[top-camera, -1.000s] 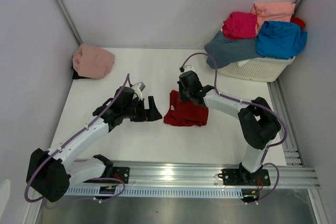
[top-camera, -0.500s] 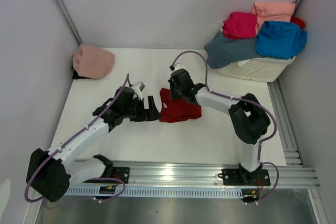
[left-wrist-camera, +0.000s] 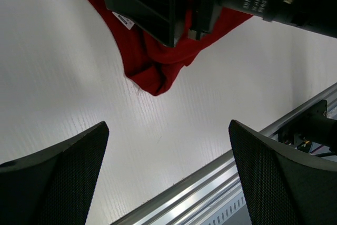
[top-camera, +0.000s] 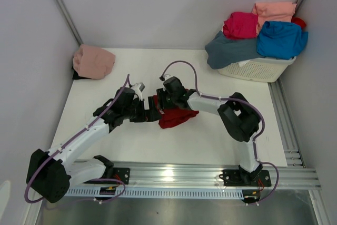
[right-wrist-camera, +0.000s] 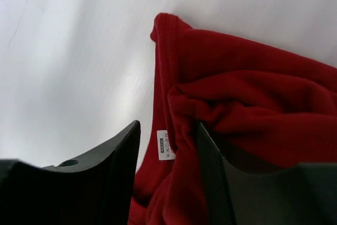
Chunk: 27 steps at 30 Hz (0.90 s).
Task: Fold and stack the t-shirts
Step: Smooth out wrinkles on the folded tshirt
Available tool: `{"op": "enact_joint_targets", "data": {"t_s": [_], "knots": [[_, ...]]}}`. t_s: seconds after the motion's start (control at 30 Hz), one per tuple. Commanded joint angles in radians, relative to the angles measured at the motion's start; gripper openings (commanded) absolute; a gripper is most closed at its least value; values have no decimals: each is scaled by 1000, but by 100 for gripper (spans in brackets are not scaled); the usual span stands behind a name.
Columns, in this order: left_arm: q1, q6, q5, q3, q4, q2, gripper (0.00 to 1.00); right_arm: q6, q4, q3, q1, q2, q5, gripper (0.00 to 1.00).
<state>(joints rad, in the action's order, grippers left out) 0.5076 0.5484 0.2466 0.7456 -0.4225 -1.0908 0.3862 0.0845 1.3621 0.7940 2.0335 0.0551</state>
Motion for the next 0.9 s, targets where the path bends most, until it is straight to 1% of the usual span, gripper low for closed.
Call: {"op": "enact_joint_targets", "data": {"t_s": [0.0, 0.03, 0.07, 0.17, 0.2, 0.3, 0.33, 0.37, 0.4, 0.43, 0.47, 0.5, 0.53, 0.57, 0.6, 0.63, 0.67, 0.7, 0.73, 0.77, 0.8, 0.83, 0.87], "knots": [[8, -10, -7, 23, 11, 2, 99, -26, -5, -20, 10, -146, -23, 53], [8, -10, -6, 21, 13, 0, 99, -53, 0, -20, 10, -171, -34, 57], [8, -8, -4, 23, 14, -1, 99, -67, 6, -18, 10, -215, -53, 57], [8, -7, 0, 21, 19, -9, 99, -99, 29, -26, 11, -278, -101, 59], [6, -5, 2, 21, 19, -11, 99, -102, 24, -38, 10, -326, -110, 59], [8, -1, 5, 17, 27, -9, 99, -98, -41, -118, 5, -426, -98, 61], [8, 1, 6, 17, 30, -8, 99, -95, -64, -174, 4, -453, -95, 61], [8, 1, 10, 15, 30, -8, 99, -93, -90, -211, -4, -479, -93, 60], [6, 1, 10, 15, 30, -8, 99, -77, -165, -253, -13, -530, -90, 58], [6, 4, 13, 14, 31, -9, 99, -55, -205, -297, -27, -551, -78, 55], [8, 4, 16, 12, 33, -8, 99, -23, -244, -395, -82, -568, 18, 50], [8, 5, 17, 8, 34, -8, 99, 73, -349, -446, -120, -590, 85, 40], [8, 7, 20, 8, 36, -8, 99, 129, -423, -498, -159, -595, 151, 38], [8, 8, 23, 8, 39, -6, 99, 185, -507, -608, -195, -590, 284, 38], [8, 12, 26, 6, 42, -4, 99, 247, -707, -662, -263, -578, 348, 38], [6, 13, 29, 5, 45, -4, 99, 373, -823, -708, -295, -525, 403, 42], [8, 15, 36, 1, 53, -7, 99, 437, -930, -765, -323, -478, 520, 44], [8, 19, 39, 1, 57, -6, 99, 495, -1121, -777, -363, -426, 570, 46], [6, 21, 43, -3, 60, -6, 99, 595, -1213, -784, -377, -313, 609, 47], [6, 25, 49, -9, 71, -3, 99, 646, -1292, -784, -386, -255, 664, 47], [6, 27, 49, -11, 74, -1, 99, 701, -1472, -776, -394, -193, 692, 48], [6, 30, 48, -14, 77, 2, 99, 765, -1570, -761, -403, -129, 718, 48], [8, 31, 48, -18, 79, 5, 99, 884, -1632, -736, -404, -7, 761, 48]]}}
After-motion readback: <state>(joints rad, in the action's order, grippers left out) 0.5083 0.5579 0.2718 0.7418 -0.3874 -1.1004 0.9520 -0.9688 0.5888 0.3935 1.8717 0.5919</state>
